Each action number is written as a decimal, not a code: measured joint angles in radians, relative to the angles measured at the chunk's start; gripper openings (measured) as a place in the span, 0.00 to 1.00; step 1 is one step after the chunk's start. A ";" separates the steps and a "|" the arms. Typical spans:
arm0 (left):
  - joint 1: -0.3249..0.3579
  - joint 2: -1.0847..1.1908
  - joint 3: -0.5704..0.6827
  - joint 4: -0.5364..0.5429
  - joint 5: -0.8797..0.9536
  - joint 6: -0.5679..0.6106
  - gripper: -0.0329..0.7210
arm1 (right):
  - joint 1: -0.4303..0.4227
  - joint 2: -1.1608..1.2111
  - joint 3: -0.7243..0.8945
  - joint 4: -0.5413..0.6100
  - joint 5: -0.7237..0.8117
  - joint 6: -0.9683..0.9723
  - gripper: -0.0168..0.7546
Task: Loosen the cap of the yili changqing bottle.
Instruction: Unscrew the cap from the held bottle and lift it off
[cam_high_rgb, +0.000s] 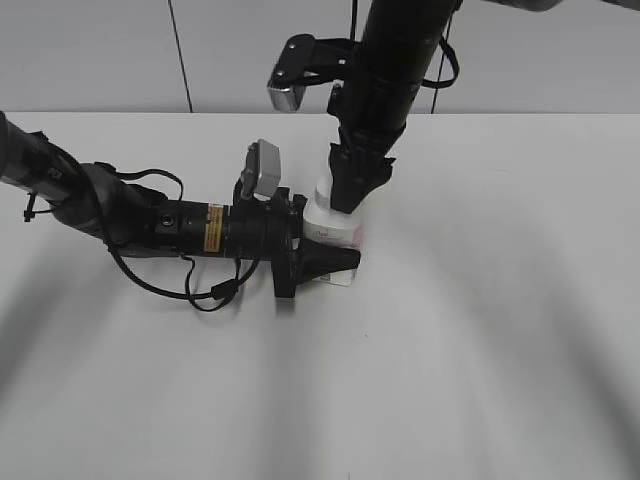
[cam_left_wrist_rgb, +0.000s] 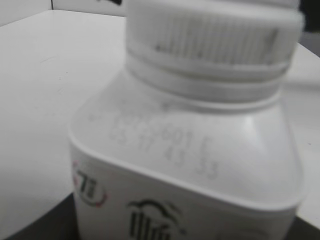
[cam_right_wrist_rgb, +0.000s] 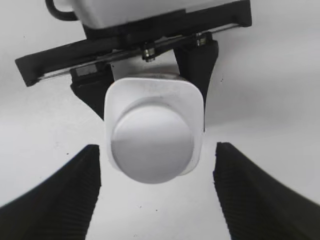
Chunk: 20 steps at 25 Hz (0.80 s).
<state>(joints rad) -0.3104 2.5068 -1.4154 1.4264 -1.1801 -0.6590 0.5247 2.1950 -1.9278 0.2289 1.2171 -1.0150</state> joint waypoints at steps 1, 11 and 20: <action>0.000 0.000 0.000 0.000 0.000 0.000 0.58 | 0.000 0.000 0.000 0.000 0.000 0.026 0.74; 0.000 0.000 0.000 0.000 0.001 0.000 0.58 | 0.000 -0.002 -0.023 0.044 0.000 0.568 0.75; 0.000 0.000 0.000 0.000 0.002 0.000 0.58 | 0.000 -0.002 -0.023 -0.028 0.000 1.069 0.75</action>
<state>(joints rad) -0.3104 2.5068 -1.4154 1.4264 -1.1782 -0.6590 0.5247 2.1928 -1.9505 0.2008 1.2171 0.0539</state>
